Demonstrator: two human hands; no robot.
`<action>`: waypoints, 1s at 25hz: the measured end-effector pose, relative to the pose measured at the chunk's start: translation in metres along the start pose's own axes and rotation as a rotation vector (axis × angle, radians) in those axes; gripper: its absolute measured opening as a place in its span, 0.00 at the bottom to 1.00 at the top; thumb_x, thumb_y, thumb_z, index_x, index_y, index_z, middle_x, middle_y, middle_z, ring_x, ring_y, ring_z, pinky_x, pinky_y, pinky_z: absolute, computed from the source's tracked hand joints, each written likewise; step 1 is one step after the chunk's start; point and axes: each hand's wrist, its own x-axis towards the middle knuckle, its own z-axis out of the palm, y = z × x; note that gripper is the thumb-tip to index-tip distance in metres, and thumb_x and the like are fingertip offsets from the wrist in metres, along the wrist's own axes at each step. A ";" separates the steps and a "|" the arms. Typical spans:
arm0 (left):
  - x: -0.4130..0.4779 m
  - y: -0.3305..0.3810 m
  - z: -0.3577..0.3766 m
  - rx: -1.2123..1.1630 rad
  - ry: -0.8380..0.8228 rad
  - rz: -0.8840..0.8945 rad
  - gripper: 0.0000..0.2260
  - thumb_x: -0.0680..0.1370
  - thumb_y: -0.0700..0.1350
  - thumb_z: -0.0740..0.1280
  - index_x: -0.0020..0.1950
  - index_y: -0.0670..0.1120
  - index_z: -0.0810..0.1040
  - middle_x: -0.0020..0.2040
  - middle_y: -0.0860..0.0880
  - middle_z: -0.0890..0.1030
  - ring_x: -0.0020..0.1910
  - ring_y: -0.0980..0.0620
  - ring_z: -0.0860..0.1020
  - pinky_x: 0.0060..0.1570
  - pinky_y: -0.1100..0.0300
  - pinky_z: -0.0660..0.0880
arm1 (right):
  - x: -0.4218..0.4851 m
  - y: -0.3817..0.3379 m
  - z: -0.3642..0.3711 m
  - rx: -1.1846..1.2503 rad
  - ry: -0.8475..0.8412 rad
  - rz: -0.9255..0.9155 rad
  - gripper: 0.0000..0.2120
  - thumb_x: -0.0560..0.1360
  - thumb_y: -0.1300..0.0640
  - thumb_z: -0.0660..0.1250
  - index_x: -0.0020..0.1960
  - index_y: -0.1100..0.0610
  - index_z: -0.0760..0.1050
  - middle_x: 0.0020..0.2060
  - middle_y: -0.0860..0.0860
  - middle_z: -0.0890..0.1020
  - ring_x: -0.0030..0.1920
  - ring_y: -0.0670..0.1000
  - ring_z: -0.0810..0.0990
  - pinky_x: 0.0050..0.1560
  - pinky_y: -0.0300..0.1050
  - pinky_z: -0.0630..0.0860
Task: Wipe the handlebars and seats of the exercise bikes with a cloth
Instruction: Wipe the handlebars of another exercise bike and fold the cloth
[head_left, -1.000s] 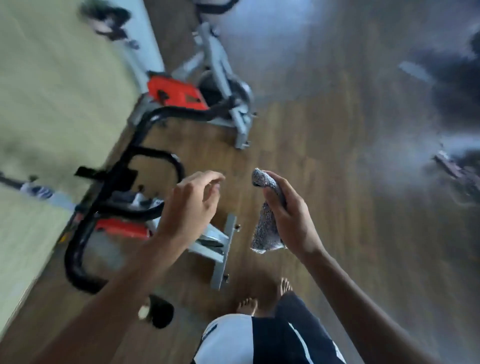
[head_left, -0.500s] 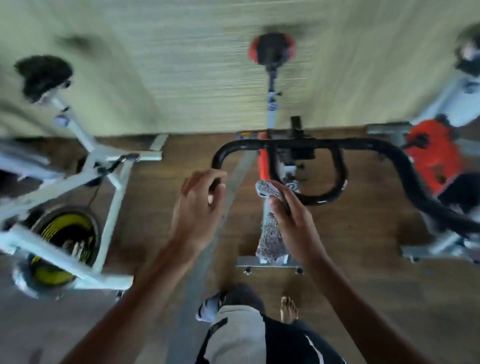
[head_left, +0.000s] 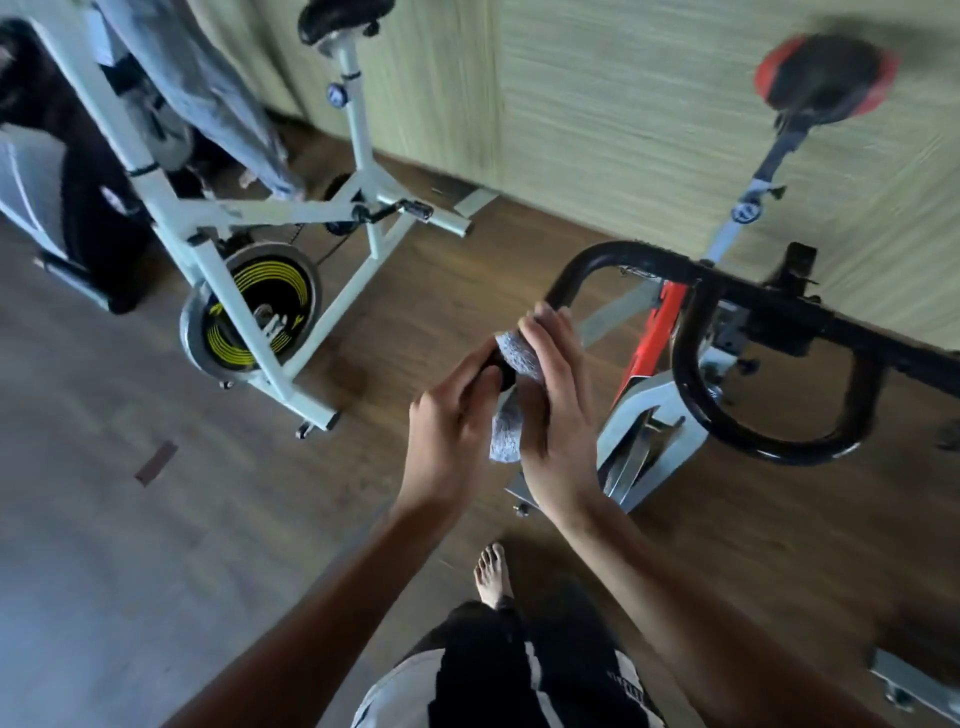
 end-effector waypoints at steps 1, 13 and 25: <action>0.001 -0.002 0.001 -0.051 -0.015 -0.023 0.13 0.81 0.42 0.60 0.61 0.49 0.81 0.49 0.49 0.85 0.49 0.47 0.83 0.52 0.44 0.79 | 0.002 0.006 0.003 -0.015 -0.008 -0.044 0.18 0.84 0.62 0.55 0.73 0.57 0.65 0.74 0.58 0.66 0.78 0.59 0.59 0.75 0.68 0.57; -0.005 0.008 0.020 -0.432 0.086 -0.070 0.16 0.82 0.32 0.58 0.65 0.40 0.78 0.60 0.47 0.83 0.62 0.51 0.80 0.60 0.58 0.76 | 0.013 0.062 0.017 0.004 -0.121 -0.320 0.17 0.85 0.47 0.47 0.73 0.49 0.56 0.71 0.58 0.63 0.76 0.59 0.61 0.78 0.59 0.53; 0.000 -0.005 0.039 -0.483 0.288 -0.086 0.13 0.79 0.42 0.59 0.56 0.43 0.83 0.55 0.43 0.84 0.59 0.45 0.81 0.61 0.47 0.77 | 0.035 0.125 0.003 -0.089 -0.142 -0.236 0.20 0.86 0.51 0.47 0.75 0.56 0.59 0.75 0.59 0.64 0.79 0.51 0.54 0.78 0.48 0.46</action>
